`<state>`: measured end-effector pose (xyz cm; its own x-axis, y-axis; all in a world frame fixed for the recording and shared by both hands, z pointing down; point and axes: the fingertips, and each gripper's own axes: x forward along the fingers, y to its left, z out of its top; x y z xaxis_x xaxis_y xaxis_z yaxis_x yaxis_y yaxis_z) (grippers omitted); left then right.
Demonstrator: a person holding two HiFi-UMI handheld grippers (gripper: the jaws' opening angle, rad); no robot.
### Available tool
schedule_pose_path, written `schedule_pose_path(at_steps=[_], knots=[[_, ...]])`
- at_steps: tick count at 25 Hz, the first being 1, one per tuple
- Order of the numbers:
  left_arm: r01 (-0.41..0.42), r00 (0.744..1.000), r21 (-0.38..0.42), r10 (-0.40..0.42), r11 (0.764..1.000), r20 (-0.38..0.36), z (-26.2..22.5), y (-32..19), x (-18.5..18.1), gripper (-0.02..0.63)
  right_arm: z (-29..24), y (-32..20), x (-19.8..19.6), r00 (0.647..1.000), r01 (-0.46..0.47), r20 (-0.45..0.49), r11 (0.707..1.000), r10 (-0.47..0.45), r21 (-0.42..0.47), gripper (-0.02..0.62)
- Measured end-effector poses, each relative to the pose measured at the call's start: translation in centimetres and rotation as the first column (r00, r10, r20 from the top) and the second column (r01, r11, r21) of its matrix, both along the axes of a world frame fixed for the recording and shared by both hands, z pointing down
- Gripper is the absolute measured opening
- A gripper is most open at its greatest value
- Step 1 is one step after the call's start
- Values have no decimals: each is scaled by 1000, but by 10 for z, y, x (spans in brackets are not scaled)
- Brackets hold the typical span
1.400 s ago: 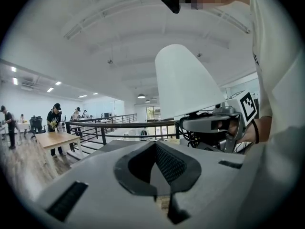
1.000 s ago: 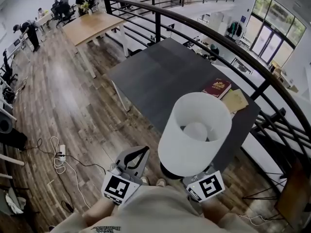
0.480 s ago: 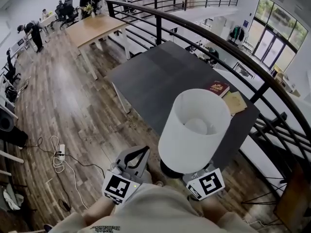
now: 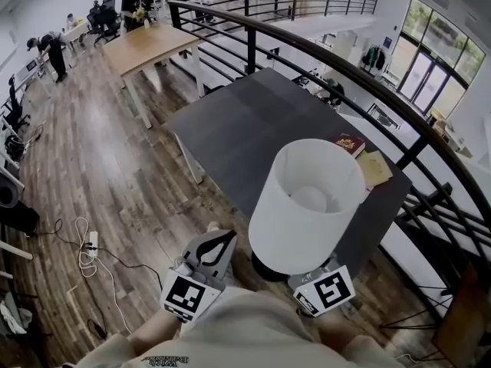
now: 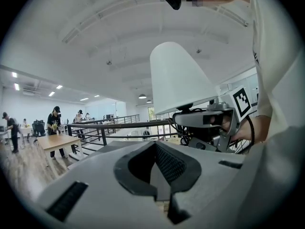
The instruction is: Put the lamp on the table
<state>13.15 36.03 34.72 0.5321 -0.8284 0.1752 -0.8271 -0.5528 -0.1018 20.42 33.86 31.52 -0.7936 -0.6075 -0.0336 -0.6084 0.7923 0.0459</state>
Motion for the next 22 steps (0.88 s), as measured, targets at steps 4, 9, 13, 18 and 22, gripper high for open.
schedule_pose_path(at_steps=[4, 9, 13, 18, 22], knots=[[-2, 1000, -2, 2, 1000, -8, 8, -22, -18, 6, 7, -22, -19, 1000, -3, -6, 1000, 3, 1, 58], [0, 1000, -11, 0, 1000, -19, 12, -61, -48, 6, 12, -58, -48, 1000, -3, -12, 1000, 3, -2, 58], [-4, 1000, -3, 4, 1000, -26, 11, -98, -75, 6, 13, -93, -77, 1000, 4, -19, 1000, -5, -6, 58], [9, 999, 9, -9, 1000, -39, 11, -148, -118, 6, 15, -141, -116, 1000, 9, -25, 1000, -10, -21, 58], [3, 998, -28, -5, 1000, -64, 11, -192, -146, 6, 11, -185, -145, 999, 5, -32, 1000, -6, -26, 58]])
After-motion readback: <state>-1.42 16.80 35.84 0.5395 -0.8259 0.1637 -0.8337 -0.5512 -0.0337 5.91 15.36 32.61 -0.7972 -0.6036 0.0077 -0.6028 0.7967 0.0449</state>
